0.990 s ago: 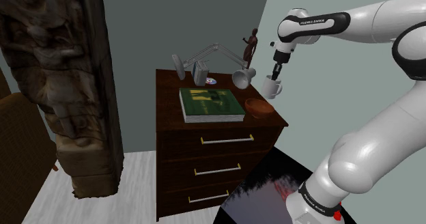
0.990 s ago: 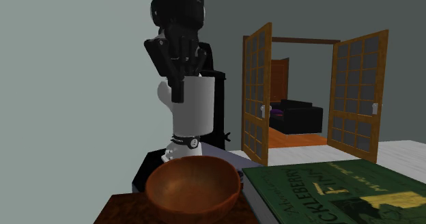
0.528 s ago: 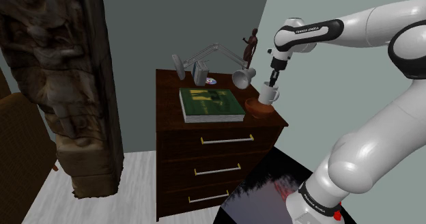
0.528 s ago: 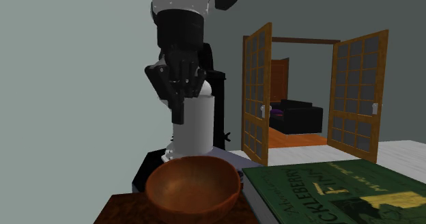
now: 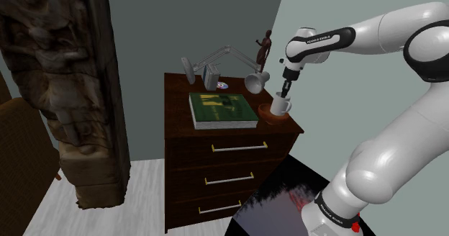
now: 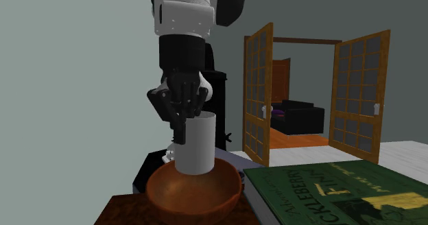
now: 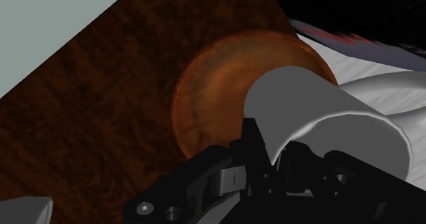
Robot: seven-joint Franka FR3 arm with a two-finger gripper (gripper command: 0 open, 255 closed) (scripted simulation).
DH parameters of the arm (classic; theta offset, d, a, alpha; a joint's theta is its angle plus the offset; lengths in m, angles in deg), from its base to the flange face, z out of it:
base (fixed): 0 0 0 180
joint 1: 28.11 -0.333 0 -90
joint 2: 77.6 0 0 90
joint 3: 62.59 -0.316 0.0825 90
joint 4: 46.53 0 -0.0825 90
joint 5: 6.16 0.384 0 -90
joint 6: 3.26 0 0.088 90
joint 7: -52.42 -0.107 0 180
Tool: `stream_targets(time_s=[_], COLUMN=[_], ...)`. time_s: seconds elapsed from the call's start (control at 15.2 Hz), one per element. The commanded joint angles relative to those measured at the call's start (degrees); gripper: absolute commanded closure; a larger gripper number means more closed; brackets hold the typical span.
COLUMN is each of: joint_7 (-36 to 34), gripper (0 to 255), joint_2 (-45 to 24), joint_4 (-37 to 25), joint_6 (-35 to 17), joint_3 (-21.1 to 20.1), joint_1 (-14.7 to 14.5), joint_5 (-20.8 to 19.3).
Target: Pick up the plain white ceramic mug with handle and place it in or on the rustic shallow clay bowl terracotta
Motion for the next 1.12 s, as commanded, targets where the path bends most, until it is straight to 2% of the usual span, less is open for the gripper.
stream_targets(time_s=[0.0, 0.33, 0.4, 0.73, 0.99, 1.06], joint_7=[0.05, 0.05, 0.05, 0.05, -0.47, -0.46], gripper=[255, 255, 0, 0, 0, 0], joint_2=[-0.15, -0.15, -0.15, -0.15, 1.68, 1.68], joint_4=[0.1, 0.1, 0.1, 0.1, -5.62, -5.62], joint_6=[-0.26, -0.26, -0.26, -0.26, 7.13, 7.13], joint_3=[0.03, 0.03, 0.04, 0.03, -0.64, -0.64], joint_1=[0.0, 0.0, 0.0, 0.0, -0.21, -0.21], joint_5=[0.07, 0.07, 0.07, 0.07, -0.43, -0.43])
